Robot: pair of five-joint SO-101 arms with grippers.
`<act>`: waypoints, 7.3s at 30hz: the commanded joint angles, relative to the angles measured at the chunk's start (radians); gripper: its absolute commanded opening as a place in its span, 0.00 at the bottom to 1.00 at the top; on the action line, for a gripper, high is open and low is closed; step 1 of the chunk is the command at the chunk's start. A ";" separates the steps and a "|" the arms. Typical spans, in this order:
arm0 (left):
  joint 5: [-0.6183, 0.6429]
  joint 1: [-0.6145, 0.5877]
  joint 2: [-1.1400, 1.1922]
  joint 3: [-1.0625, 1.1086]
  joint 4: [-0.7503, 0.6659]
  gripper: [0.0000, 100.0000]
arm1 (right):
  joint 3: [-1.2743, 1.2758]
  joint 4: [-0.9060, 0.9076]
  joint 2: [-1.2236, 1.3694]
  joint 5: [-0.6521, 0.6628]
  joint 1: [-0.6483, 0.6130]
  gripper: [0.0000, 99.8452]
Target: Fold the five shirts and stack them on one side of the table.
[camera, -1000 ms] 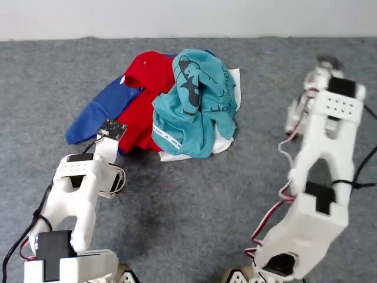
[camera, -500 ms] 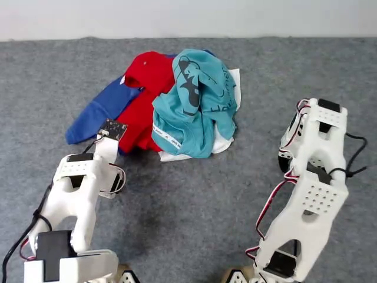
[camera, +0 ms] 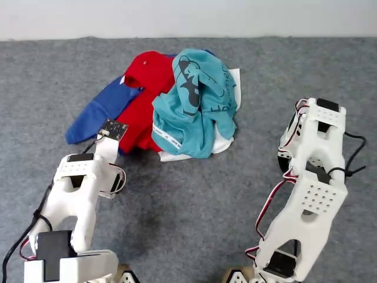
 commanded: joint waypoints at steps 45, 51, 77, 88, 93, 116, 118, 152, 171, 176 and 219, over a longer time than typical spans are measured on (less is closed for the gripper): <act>-0.012 -0.012 0.144 -0.905 0.525 0.31 | -0.008 -0.007 0.073 0.083 -0.061 0.50; -0.006 0.018 0.405 -1.135 0.591 0.31 | -0.008 -0.007 0.073 0.083 -0.061 0.50; 0.270 0.091 1.410 -2.448 0.824 0.02 | -0.008 -0.008 0.073 0.083 -0.061 0.50; 0.241 -0.189 1.122 -2.482 0.825 0.01 | -0.008 -0.008 0.073 0.083 -0.061 0.50; 0.241 -0.342 0.968 -2.480 0.825 0.01 | -0.008 -0.008 0.073 0.081 -0.061 0.50; 0.242 -0.249 0.577 -2.384 0.825 0.01 | -0.008 -0.008 0.073 0.081 -0.061 0.50; 0.238 -0.210 0.577 -2.279 0.825 0.02 | -0.008 -0.008 0.073 0.081 -0.061 0.50; 0.295 0.204 0.809 -1.626 0.348 0.21 | -0.008 -0.008 0.073 0.081 -0.061 0.50; 0.249 0.097 0.816 -2.371 0.793 0.01 | -0.008 -0.008 0.073 0.081 -0.061 0.50; 0.181 -0.101 0.701 -2.470 0.821 0.01 | -0.008 -0.008 0.073 0.081 -0.061 0.50; 0.238 0.219 0.585 -1.409 0.520 0.31 | -0.008 -0.008 0.073 0.081 -0.061 0.50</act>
